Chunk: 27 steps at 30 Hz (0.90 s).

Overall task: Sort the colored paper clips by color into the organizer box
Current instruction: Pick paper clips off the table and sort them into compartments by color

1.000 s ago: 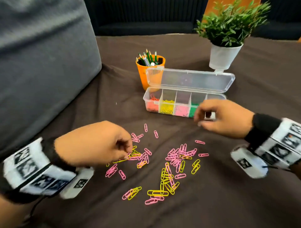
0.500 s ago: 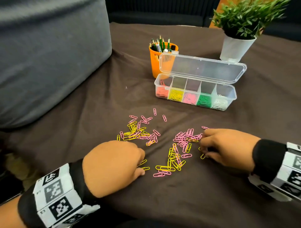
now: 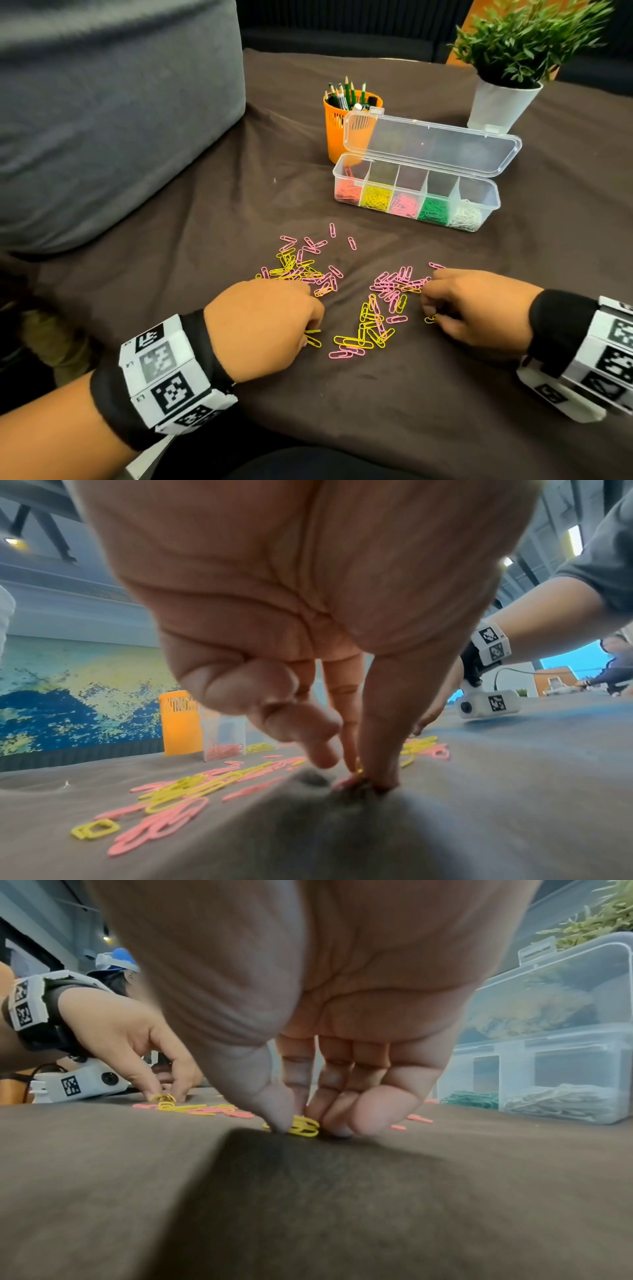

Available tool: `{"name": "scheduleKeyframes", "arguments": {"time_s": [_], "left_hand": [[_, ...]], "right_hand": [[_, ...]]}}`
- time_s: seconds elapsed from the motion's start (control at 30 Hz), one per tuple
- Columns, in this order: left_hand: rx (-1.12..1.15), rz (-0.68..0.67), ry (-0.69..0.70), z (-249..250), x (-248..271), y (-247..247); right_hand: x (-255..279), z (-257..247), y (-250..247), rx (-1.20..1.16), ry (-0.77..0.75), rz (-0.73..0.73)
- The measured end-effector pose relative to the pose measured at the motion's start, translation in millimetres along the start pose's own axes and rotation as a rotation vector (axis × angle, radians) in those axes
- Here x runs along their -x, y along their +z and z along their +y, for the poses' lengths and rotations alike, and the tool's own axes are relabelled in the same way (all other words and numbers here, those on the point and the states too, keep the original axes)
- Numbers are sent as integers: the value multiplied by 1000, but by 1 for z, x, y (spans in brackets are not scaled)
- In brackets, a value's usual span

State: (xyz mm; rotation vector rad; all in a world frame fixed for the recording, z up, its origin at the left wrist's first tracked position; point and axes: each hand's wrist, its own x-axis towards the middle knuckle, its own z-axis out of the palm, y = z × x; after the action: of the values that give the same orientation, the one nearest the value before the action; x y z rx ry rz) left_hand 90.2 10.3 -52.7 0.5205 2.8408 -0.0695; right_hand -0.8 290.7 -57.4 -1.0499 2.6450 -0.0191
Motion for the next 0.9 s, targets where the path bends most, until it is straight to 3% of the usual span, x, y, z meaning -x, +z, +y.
{"name": "scheduleKeyframes", "arguments": {"time_s": [0.17, 0.27, 0.37, 0.43, 0.5, 0.6, 0.63, 0.7, 0.8, 0.83, 0.9], "left_hand": [[-80, 78, 9, 7, 1, 3], [-17, 137, 31, 1, 1, 3], [330, 197, 36, -15, 1, -5], [712, 199, -18, -27, -1, -12], [1117, 160, -86, -37, -2, -17], [1705, 141, -217, -49, -5, -22], [1867, 126, -267, -53, -7, -23], [2080, 101, -331, -61, -8, -25], [2052, 117, -344, -66, -11, -23], [1937, 131, -327, -64, -13, -22], [1501, 131, -269, -59, -15, -21]], "right_hand": [[1, 1, -4, 1, 20, -16], [1, 9, -11, -342, 81, 93], [1, 9, -18, -1012, 231, 139], [1, 10, -18, -1165, 314, 117], [0, 13, -14, -912, 261, 82], [1, 15, -2, -231, 108, -20], [1, 15, 2, -102, 74, -36], [2, 12, 7, -59, 23, -22], [1, 17, 9, -157, 26, 3], [0, 19, 8, -188, 42, 7], [1, 21, 6, -231, 59, -8]]}}
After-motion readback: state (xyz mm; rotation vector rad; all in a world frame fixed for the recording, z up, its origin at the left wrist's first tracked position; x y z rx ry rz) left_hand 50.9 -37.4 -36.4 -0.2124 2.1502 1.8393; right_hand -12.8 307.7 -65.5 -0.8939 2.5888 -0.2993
